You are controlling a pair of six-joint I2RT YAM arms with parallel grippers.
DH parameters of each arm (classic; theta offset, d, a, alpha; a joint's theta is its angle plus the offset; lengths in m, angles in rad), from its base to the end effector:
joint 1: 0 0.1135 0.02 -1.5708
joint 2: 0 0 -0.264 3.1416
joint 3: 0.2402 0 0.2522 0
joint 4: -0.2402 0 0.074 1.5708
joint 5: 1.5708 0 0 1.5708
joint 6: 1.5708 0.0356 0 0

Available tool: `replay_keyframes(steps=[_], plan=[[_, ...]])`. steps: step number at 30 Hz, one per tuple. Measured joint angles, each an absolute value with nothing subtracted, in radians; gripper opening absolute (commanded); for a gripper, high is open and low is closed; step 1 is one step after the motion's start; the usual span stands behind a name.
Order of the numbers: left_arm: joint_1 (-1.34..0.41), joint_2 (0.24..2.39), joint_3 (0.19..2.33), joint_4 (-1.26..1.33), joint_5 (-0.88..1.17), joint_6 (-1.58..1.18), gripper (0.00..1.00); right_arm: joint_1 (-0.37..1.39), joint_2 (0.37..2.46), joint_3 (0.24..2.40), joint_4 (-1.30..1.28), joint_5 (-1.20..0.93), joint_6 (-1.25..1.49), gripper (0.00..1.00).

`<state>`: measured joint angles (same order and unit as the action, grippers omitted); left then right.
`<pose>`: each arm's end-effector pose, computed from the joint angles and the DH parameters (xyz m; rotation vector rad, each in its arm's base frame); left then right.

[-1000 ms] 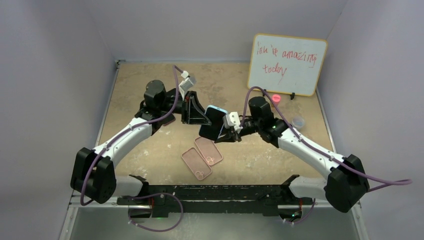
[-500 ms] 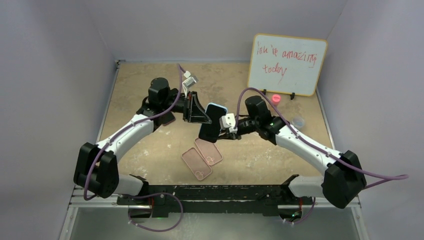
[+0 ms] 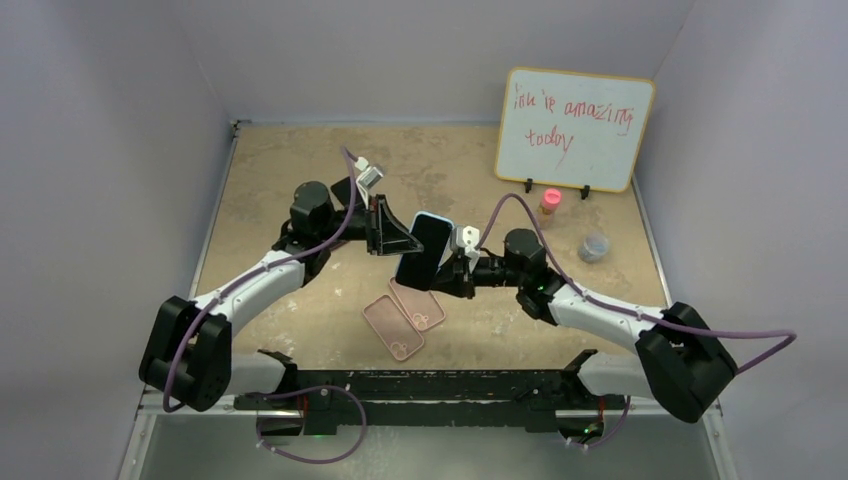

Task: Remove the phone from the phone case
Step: Remove the phone case from the phone.

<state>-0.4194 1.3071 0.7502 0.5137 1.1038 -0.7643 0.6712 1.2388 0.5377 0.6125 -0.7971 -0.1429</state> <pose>0.2435 -0.1434 0.2859 0.6758 1.7936 -1.7258 0.1865 0.1806 0.2422 -1.2191 1.2451 1.0494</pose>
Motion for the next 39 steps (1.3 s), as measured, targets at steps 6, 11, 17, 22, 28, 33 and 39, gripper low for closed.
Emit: replay_keyframes(steps=[6, 11, 17, 22, 28, 33, 39], plan=[[-0.426, 1.307, 0.706, 0.630, 1.031, -0.837, 0.00, 0.674, 1.264, 0.426, 0.931, -0.741, 0.181, 0.17], [-0.451, 1.307, 0.704, 0.690, 0.962, -0.860, 0.00, 0.674, 1.274, 0.402, 1.039, -0.692, 0.315, 0.19], [-0.461, 1.323, 0.675, 0.790, 0.896, -0.911, 0.00, 0.672, 1.260, 0.390, 1.055, -0.621, 0.369, 0.24], [-0.472, 1.341, 0.641, 0.846, 0.848, -0.949, 0.00, 0.636, 1.208, 0.356, 1.060, -0.549, 0.421, 0.25], [-0.495, 1.357, 0.628, 0.906, 0.794, -0.958, 0.00, 0.592, 1.218, 0.351, 1.112, -0.548, 0.506, 0.25], [-0.517, 1.379, 0.624, 0.947, 0.767, -0.959, 0.00, 0.570, 1.265, 0.351, 1.180, -0.579, 0.571, 0.21], [-0.521, 1.437, 0.627, 0.982, 0.751, -0.973, 0.00, 0.543, 1.311, 0.351, 1.217, -0.622, 0.630, 0.03]])
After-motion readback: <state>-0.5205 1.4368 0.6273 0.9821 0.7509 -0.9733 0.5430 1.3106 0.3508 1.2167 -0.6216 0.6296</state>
